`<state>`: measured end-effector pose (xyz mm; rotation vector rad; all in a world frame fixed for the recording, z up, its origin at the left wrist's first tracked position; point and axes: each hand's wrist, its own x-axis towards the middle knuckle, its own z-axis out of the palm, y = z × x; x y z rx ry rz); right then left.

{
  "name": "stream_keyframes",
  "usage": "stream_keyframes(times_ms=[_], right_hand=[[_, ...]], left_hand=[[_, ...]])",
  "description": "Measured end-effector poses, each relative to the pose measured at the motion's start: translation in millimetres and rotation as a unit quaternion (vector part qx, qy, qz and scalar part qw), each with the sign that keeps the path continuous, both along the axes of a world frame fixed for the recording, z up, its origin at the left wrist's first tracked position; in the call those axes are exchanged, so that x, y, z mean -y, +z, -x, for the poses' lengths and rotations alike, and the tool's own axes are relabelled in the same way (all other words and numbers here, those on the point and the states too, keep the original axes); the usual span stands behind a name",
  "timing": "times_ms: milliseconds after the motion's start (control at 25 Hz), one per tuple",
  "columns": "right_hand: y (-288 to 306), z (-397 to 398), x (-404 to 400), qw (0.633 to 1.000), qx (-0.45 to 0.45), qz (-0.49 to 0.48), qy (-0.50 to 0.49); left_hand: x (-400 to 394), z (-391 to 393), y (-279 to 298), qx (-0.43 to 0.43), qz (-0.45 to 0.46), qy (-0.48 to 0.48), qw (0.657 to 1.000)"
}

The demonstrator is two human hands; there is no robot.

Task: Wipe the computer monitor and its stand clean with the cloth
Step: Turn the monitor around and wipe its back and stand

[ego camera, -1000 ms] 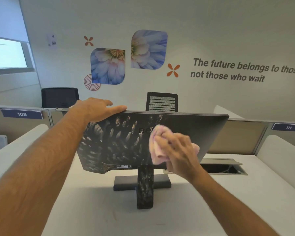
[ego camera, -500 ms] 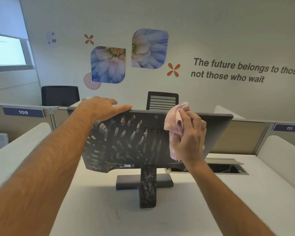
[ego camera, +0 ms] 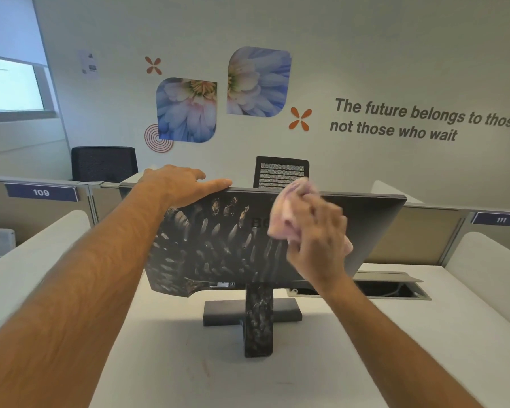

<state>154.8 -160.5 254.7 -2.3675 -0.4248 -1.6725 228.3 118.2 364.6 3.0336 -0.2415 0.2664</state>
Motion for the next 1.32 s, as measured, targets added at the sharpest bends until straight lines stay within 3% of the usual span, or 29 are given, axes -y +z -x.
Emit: stream_keyframes(times_ms=[80,160,200,280,360,440,600,640,800,880,1000,1200,1320], right_hand=[[-29,3,-2,0.966,-0.015,0.256,0.034],[-47,6,7,0.917,-0.043,0.394,0.039],[-49,5,12,0.926,-0.033,0.373,0.038],[-43,1,17,0.98,-0.005,0.196,0.044],[-41,-3,19,0.995,0.006,0.099,0.027],[-56,-7,19,0.987,0.004,0.162,0.003],[-80,-7,27,0.93,-0.042,0.365,0.009],[-79,-7,29,0.93,-0.037,0.366,0.011],[-71,-8,25,0.983,-0.011,0.184,0.016],[-90,-8,23,0.962,-0.027,0.27,0.013],[-114,-3,31,0.901,-0.125,0.416,0.02],[-100,-5,26,0.96,-0.047,0.275,0.016],[-111,-11,38,0.915,-0.084,0.395,0.004]], left_hand=[[0,0,0,-0.001,0.004,-0.003,1.0],[-1,-2,-1,-0.002,0.005,-0.009,1.0],[-2,-3,-1,-0.003,0.007,-0.012,1.0],[-2,-5,-3,-0.011,0.016,-0.019,1.0],[-2,-5,-3,-0.017,0.02,-0.024,0.999],[-1,-3,-3,-0.015,0.023,-0.025,0.999],[-1,-1,0,-0.012,0.012,-0.018,1.0],[-1,-1,0,-0.014,0.014,-0.021,1.0],[-1,0,0,-0.022,0.021,-0.022,0.999],[0,1,0,-0.02,0.017,-0.025,0.999],[0,4,1,-0.013,0.011,-0.018,1.0],[0,5,3,-0.023,0.021,-0.017,0.999],[1,5,3,-0.026,0.019,-0.018,0.999]])
